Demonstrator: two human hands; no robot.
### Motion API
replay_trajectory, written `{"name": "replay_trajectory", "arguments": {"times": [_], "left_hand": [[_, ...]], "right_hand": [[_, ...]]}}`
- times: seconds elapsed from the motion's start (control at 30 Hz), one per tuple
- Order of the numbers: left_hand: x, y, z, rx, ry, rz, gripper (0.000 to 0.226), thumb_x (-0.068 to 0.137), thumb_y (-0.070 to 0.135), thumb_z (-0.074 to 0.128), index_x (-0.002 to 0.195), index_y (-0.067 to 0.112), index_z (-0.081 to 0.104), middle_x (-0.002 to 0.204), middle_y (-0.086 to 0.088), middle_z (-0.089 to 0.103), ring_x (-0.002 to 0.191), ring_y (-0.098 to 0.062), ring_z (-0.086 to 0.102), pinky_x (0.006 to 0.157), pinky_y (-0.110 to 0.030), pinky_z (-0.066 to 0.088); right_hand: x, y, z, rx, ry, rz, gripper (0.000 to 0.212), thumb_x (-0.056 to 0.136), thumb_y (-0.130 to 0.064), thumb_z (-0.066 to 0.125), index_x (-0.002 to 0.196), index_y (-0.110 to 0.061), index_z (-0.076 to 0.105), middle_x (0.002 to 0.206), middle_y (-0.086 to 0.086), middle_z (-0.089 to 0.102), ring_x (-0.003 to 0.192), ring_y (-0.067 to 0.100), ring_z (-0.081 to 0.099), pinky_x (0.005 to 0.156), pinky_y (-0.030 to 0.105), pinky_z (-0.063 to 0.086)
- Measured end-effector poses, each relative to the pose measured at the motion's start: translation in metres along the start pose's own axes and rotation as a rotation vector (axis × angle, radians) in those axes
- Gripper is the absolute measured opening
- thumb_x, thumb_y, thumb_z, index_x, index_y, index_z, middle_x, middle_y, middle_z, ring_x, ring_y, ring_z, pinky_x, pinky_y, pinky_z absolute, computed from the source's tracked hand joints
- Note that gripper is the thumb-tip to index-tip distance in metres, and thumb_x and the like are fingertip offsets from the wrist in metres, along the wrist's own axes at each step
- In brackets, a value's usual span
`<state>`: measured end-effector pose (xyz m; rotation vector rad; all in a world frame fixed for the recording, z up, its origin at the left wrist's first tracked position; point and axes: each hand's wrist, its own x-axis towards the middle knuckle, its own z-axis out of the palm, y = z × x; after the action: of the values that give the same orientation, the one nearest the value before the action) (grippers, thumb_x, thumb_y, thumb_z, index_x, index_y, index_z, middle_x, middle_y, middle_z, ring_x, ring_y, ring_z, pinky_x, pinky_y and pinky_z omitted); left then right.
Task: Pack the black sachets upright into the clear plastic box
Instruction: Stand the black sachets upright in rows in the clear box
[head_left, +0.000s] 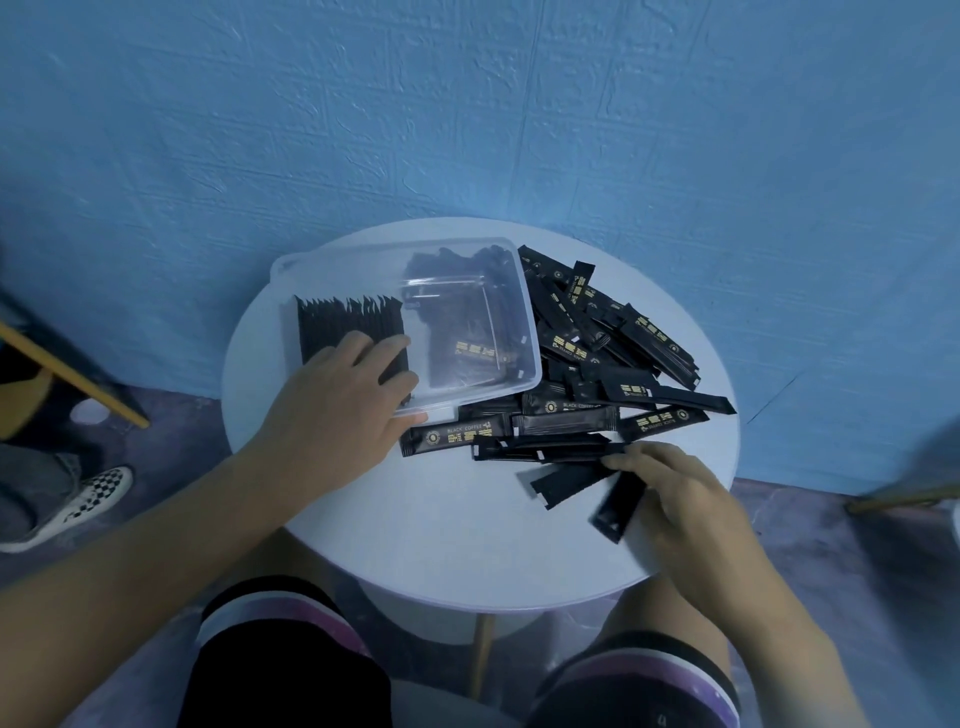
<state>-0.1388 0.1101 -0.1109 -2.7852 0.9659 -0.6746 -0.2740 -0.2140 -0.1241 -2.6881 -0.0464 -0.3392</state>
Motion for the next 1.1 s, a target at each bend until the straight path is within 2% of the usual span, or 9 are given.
{"name": "replay_trajectory", "arguments": {"times": [0.07,0.13,0.37,0.43,0.5,0.67,0.9,1.1], "left_hand": [[0.0,0.0,0.0,0.0,-0.002,0.0,0.045,0.093,0.046,0.05,0.11,0.01,0.072,0.138,-0.013,0.057,0.106,-0.035,0.054,0.076,-0.045,0.054],[-0.001,0.0,0.0,-0.002,-0.002,-0.003,0.044,0.093,0.046,0.052,0.11,0.01,0.072,0.138,-0.013,0.057,0.107,-0.035,0.054,0.077,-0.045,0.054],[0.0,0.0,0.001,0.01,-0.002,-0.011,0.039,0.092,0.044,0.061,0.11,0.011,0.071,0.138,-0.013,0.057,0.107,-0.034,0.053,0.077,-0.044,0.053],[0.0,-0.001,0.002,0.008,-0.003,-0.017,0.038,0.091,0.043,0.061,0.111,0.011,0.071,0.139,-0.013,0.057,0.107,-0.034,0.053,0.077,-0.045,0.053],[0.0,0.0,0.002,0.007,0.0,-0.02,0.038,0.091,0.043,0.062,0.111,0.011,0.071,0.139,-0.012,0.056,0.107,-0.034,0.053,0.078,-0.045,0.053],[0.0,-0.001,0.0,0.02,0.002,-0.021,0.039,0.092,0.044,0.058,0.11,0.012,0.072,0.138,-0.012,0.057,0.106,-0.034,0.053,0.077,-0.044,0.052],[0.0,0.0,-0.002,0.017,-0.002,-0.024,0.037,0.091,0.042,0.064,0.11,0.012,0.073,0.137,-0.013,0.059,0.106,-0.034,0.055,0.077,-0.044,0.054],[0.0,-0.001,0.0,0.012,-0.002,-0.024,0.036,0.09,0.042,0.065,0.11,0.012,0.072,0.137,-0.012,0.058,0.106,-0.033,0.055,0.077,-0.044,0.053]], "right_hand": [[0.003,-0.005,0.003,0.023,0.01,-0.038,0.05,0.08,0.008,0.065,0.121,-0.02,0.072,0.119,-0.007,0.063,0.102,0.009,0.05,0.075,0.008,0.033],[0.007,-0.005,0.003,0.033,-0.018,-0.048,0.052,0.081,0.008,0.067,0.123,-0.022,0.07,0.119,-0.01,0.061,0.094,0.004,0.048,0.075,0.004,0.034],[0.006,0.003,0.001,0.028,-0.072,-0.104,0.042,0.087,-0.006,0.072,0.121,-0.03,0.071,0.122,-0.014,0.057,0.099,0.001,0.046,0.081,0.003,0.033],[0.003,0.004,0.001,0.016,-0.101,-0.126,0.044,0.087,-0.008,0.069,0.124,-0.033,0.069,0.126,-0.012,0.053,0.102,0.003,0.047,0.085,0.006,0.033],[0.004,0.002,0.002,0.006,-0.116,-0.15,0.049,0.086,-0.009,0.068,0.129,-0.034,0.065,0.125,-0.011,0.05,0.106,0.01,0.05,0.087,0.018,0.039],[0.013,-0.007,0.007,-0.028,-0.133,-0.227,0.049,0.091,-0.015,0.068,0.134,-0.037,0.061,0.116,-0.011,0.045,0.094,0.01,0.049,0.078,0.03,0.05],[0.029,-0.015,0.014,-0.051,-0.136,-0.245,0.044,0.091,-0.025,0.07,0.133,-0.033,0.061,0.106,-0.008,0.045,0.088,0.009,0.045,0.073,0.025,0.042],[0.037,-0.021,0.021,-0.041,-0.103,-0.255,0.03,0.09,-0.023,0.07,0.119,-0.028,0.068,0.106,-0.009,0.048,0.094,0.016,0.052,0.076,0.031,0.05]]}}
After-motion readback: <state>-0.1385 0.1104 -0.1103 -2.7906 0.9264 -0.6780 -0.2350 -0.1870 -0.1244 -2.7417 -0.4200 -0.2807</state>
